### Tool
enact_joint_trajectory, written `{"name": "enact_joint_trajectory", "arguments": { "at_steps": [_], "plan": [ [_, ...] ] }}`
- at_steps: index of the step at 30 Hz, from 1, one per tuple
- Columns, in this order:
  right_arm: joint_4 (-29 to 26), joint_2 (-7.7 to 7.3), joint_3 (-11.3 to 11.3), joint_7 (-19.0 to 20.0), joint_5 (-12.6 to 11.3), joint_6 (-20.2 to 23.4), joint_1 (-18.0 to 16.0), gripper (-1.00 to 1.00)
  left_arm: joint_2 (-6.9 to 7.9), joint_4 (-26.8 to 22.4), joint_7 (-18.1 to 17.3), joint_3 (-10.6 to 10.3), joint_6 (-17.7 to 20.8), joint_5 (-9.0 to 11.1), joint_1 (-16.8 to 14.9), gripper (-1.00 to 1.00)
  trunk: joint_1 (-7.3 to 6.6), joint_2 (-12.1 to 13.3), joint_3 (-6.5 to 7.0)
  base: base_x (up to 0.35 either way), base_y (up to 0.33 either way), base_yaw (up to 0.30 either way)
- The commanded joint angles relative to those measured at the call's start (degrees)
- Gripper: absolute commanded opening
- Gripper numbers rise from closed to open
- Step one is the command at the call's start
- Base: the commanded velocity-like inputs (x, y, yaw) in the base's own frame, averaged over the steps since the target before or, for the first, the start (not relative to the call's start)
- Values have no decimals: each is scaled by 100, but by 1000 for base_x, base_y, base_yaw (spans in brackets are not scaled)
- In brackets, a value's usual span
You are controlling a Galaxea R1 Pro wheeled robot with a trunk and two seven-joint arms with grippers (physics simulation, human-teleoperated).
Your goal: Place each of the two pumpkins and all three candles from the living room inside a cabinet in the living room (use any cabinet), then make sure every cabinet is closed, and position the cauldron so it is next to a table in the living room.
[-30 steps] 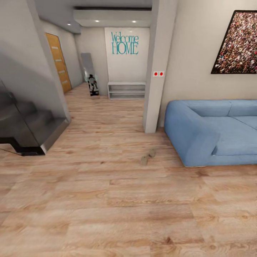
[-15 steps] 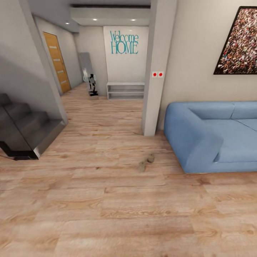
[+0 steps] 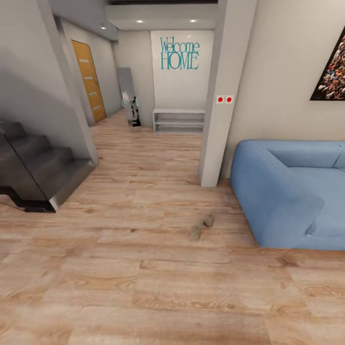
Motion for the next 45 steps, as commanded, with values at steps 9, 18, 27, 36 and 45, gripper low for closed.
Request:
{"name": "enact_joint_trajectory", "arguments": {
  "at_steps": [9, 18, 27, 36, 45],
  "plan": [
    [0, 0, 0, 0, 2, -1, 0, 100, -1, 0, 0, 5, 0, 0, 0, 100, 0, 0, 5, 299, -157, -26],
    [0, -1, 0, 0, 1, 2, 0, 100, 3, 0, 0, 2, 0, 0, 0, 100, 0, 0, 26, 299, -157, -88],
    [4, -11, 0, 0, 15, 22, 0, 100, 1, 0, 0, 5, 0, 0, 0, 100, 0, 0, 26, 299, -157, -2],
    [9, -2, 0, 0, 20, 14, 0, 100, 3, 0, 0, 1, 0, 0, 0, 100, 0, 0, 26, 299, -154, 0],
    [9, 0, 0, 0, 14, 13, 0, 100, 3, 0, 0, 8, 0, 0, 0, 100, 0, 0, 26, 308, -39, 0]
  ]
}}
